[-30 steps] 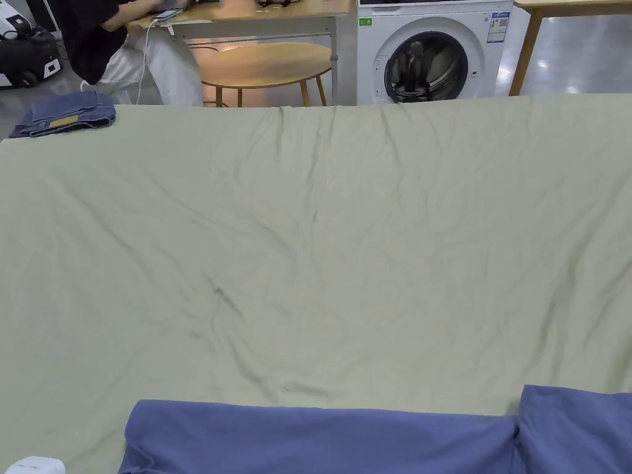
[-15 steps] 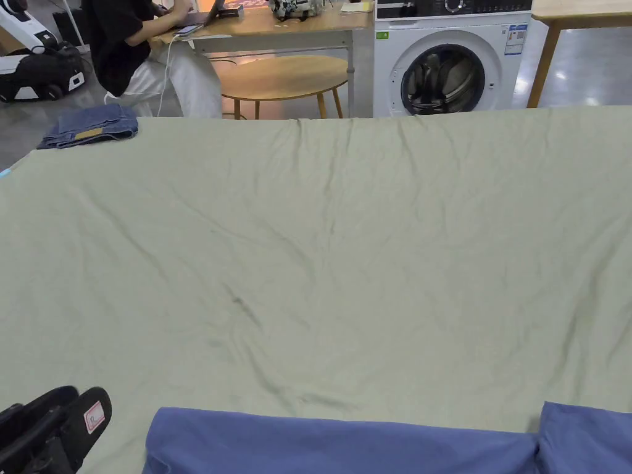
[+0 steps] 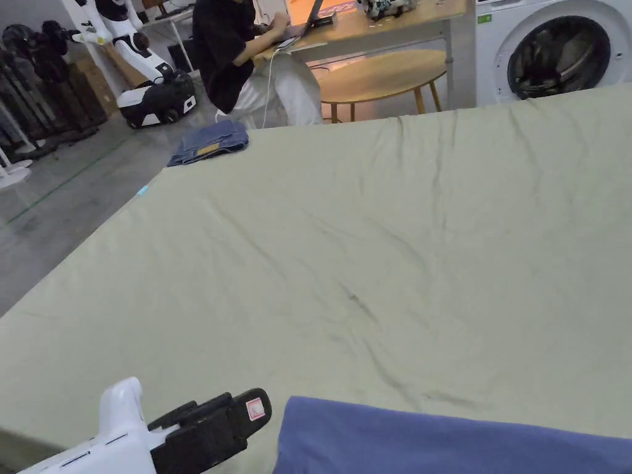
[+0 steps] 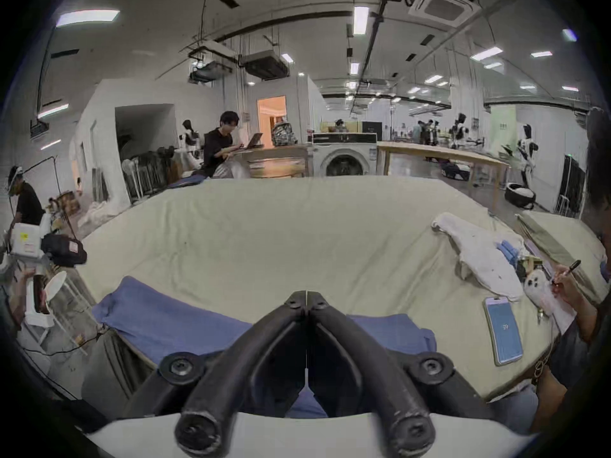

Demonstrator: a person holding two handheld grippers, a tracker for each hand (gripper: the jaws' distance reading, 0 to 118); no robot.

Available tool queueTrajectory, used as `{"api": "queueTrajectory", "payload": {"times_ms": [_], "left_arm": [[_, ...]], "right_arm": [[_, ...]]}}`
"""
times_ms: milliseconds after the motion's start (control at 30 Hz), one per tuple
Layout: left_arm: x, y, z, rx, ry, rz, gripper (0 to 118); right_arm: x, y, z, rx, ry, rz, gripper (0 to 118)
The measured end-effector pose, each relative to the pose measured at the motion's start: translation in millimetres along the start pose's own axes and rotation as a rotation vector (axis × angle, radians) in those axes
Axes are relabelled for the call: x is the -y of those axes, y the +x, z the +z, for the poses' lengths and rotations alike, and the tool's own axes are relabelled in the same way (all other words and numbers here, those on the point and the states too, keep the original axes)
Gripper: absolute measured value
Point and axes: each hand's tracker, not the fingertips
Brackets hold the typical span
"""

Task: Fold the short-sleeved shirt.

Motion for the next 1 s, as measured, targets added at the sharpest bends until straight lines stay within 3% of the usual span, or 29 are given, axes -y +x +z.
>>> {"api": "queueTrajectory", "payload": {"times_ms": [267,333,367,433,467,500,567,800,1000], "left_arm": [[34,-84,-90,0.023,-0.135,0.288,65],[39,-85,-103,0.115,-0.143,0.328,65],[38,-83,-110,0.180,-0.163,0.371,64],[36,-79,-126,0.202,-0.196,0.407,47],[37,-74,-130,0.203,-0.206,0.387,30],[37,-69,-139,0.209,-0.228,0.384,2],[40,-59,-151,0.138,-0.291,0.362,1],[-9,-50,-89,0.082,-0.076,0.372,1],[-86,-1,-45,-0.216,-0.048,0.007,1]], "right_arm": [[11,24,4,0.007,-0.063,-0.135,0],[15,37,6,0.013,-0.065,-0.167,0],[15,39,6,0.017,-0.067,-0.181,0],[14,36,7,0.024,-0.069,-0.201,0],[15,37,7,0.024,-0.067,-0.213,0],[15,38,7,0.022,-0.067,-0.226,0],[18,41,7,0.022,-0.068,-0.238,0],[21,51,11,0.033,-0.073,-0.237,0],[31,58,8,0.031,-0.073,-0.283,0]]}}
